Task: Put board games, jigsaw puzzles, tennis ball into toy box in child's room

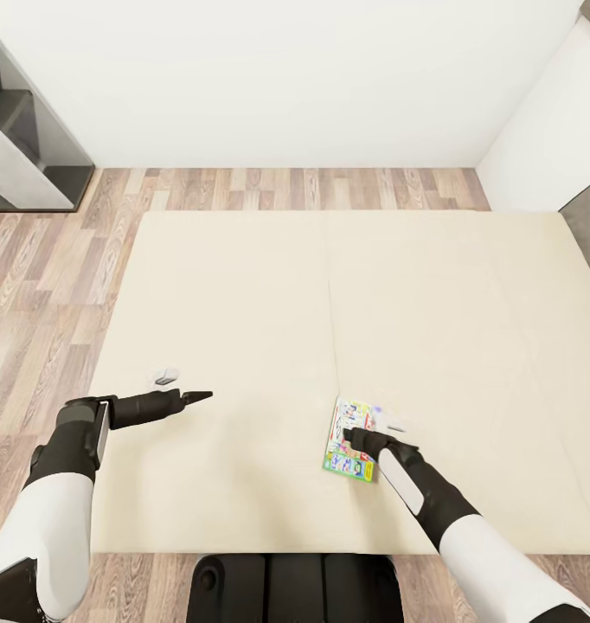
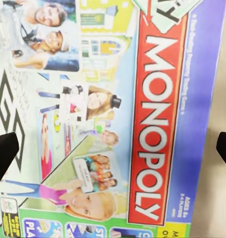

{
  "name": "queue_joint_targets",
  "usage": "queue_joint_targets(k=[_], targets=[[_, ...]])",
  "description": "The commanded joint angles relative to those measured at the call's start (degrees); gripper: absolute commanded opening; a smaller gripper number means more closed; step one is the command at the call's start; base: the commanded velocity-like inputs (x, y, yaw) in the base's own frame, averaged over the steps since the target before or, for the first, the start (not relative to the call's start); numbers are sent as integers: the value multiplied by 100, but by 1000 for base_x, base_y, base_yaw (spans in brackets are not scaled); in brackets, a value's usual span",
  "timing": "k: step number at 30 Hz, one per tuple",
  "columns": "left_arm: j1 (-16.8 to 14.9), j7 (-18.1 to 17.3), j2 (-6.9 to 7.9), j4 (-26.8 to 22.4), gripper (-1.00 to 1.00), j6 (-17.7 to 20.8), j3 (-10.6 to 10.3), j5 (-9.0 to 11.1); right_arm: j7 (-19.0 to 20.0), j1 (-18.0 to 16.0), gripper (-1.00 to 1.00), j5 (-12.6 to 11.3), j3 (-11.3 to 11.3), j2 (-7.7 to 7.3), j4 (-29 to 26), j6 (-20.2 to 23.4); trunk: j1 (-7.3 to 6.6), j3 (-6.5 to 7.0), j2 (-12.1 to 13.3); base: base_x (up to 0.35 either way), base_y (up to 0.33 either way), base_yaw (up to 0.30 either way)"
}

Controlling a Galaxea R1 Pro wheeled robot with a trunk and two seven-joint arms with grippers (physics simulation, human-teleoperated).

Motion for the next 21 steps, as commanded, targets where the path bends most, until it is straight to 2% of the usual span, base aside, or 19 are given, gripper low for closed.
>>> queue_joint_targets(k=[1, 9, 21], targets=[[-6, -56, -5, -5, 100, 44, 24, -58, -57, -4, 100, -58, 36, -18, 6, 11, 3, -7, -9, 0, 0, 0], [-4, -56, 0, -5, 100, 44, 29, -58, -54, -38, 100, -48, 16, -109, 458, -164, 3, -7, -9, 0, 0, 0], [-4, -56, 2, -5, 100, 44, 30, -58, 59, -66, 100, -20, 51, -82, 542, -367, 3, -7, -9, 0, 0, 0]])
